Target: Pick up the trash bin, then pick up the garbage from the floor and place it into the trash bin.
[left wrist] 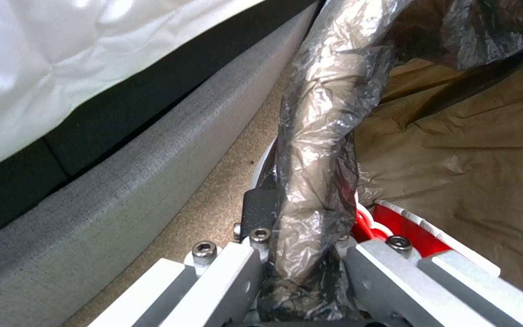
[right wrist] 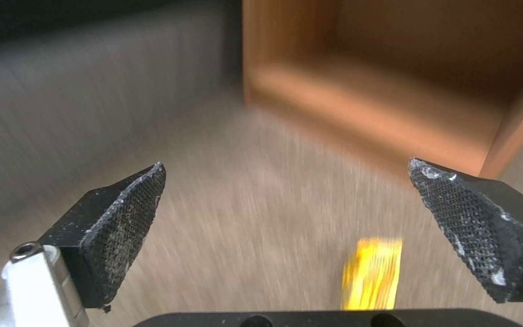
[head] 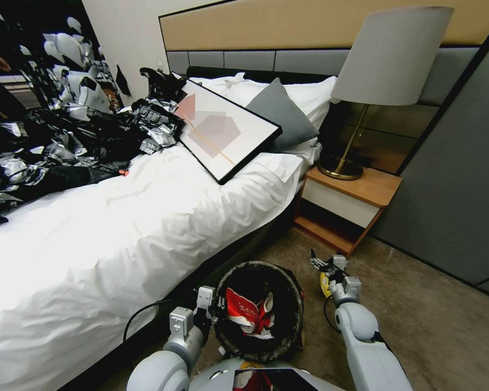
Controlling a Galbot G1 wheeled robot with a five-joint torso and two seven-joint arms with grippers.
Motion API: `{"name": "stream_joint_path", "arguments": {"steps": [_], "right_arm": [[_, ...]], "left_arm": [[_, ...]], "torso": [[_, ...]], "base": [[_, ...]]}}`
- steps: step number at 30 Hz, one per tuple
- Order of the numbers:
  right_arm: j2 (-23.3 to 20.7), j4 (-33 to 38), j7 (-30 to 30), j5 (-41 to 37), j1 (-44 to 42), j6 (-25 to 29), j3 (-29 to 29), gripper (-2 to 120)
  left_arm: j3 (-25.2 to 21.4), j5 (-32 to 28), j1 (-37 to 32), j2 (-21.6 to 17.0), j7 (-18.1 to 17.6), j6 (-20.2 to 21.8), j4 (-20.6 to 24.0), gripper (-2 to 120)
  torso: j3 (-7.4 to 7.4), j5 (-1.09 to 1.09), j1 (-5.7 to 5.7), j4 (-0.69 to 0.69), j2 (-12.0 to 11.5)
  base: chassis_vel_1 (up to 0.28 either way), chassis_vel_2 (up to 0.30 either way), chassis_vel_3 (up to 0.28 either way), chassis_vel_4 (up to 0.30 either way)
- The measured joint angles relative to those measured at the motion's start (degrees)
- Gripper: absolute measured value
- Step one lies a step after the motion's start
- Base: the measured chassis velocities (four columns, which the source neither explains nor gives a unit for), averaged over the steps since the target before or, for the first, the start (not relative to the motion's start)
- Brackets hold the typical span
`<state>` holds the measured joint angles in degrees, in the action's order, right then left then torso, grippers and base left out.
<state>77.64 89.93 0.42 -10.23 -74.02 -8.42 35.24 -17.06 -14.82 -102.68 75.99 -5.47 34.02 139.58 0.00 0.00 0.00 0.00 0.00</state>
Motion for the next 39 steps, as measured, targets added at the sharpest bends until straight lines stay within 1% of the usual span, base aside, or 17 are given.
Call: {"name": "stream_joint_path", "arguments": {"steps": [1, 2, 7, 15, 17, 20, 24, 36, 39], "right_arm": [[-0.20, -2.35, 0.00, -0.04, 1.05, -0.02, -0.35, 100], [-0.20, -2.35, 0.00, -0.04, 1.05, -0.02, -0.35, 100], [-0.30, -8.24, -0.25, -0.15, 3.82, 0.25, -0.78, 100], [-0.30, -13.70, -0.43, 0.61, 7.36, 0.98, -0.97, 100], [-0.30, -13.85, -0.43, 0.65, 7.44, 1.02, -0.96, 100], [-0.32, -17.84, -0.44, 1.49, 9.62, 2.25, -0.61, 100], [-0.49, -20.36, -0.37, 1.80, 10.81, 3.01, 0.09, 100], [-0.91, -23.80, -0.25, 2.06, 11.14, 4.56, 1.22, 100], [-0.88, -26.03, -0.25, 2.19, 11.35, 5.27, 1.37, 100]], "left_arm": [[-0.06, -0.01, 0.00, 0.02, 0.00, -0.01, 0.00, 0], [-0.06, -0.01, 0.00, 0.02, 0.00, -0.01, 0.00, 0], [-0.09, -0.15, -0.02, 0.21, -0.03, -0.04, 0.01, 0], [-0.19, -0.18, -0.11, 0.23, -0.07, -0.04, 0.01, 0], [-0.21, -0.18, -0.12, 0.24, -0.07, -0.04, 0.01, 0], [-0.34, -0.19, -0.13, 0.22, -0.08, -0.05, 0.01, 0], [-0.37, -0.21, -0.12, 0.21, -0.08, -0.06, 0.01, 0], [-0.23, -0.23, -0.15, 0.17, -0.08, -0.17, -0.15, 0], [-0.25, -0.23, -0.20, 0.03, -0.10, -0.18, -0.15, 0]], "torso": [[0.00, 0.00, 0.00, 0.00, 0.00], [0.00, 0.00, 0.00, 0.00, 0.00], [0.00, 0.00, 0.00, 0.00, 0.00], [0.00, 0.00, 0.00, 0.00, 0.00], [0.00, 0.00, 0.00, 0.00, 0.00], [0.00, 0.00, 0.00, 0.00, 0.00], [0.00, 0.00, 0.00, 0.00, 0.00], [0.00, 0.00, 0.00, 0.00, 0.00], [0.00, 0.00, -0.01, 0.00, 0.00]], "base": [[0.000, 0.000, 0.000, 0.000], [0.000, 0.000, 0.000, 0.000], [0.000, 0.000, 0.000, 0.000], [0.000, 0.000, 0.000, 0.000], [0.000, 0.000, 0.000, 0.000], [0.000, 0.000, 0.000, 0.000], [0.000, 0.000, 0.000, 0.000], [0.000, 0.000, 0.000, 0.000], [0.000, 0.000, 0.000, 0.000]]}}
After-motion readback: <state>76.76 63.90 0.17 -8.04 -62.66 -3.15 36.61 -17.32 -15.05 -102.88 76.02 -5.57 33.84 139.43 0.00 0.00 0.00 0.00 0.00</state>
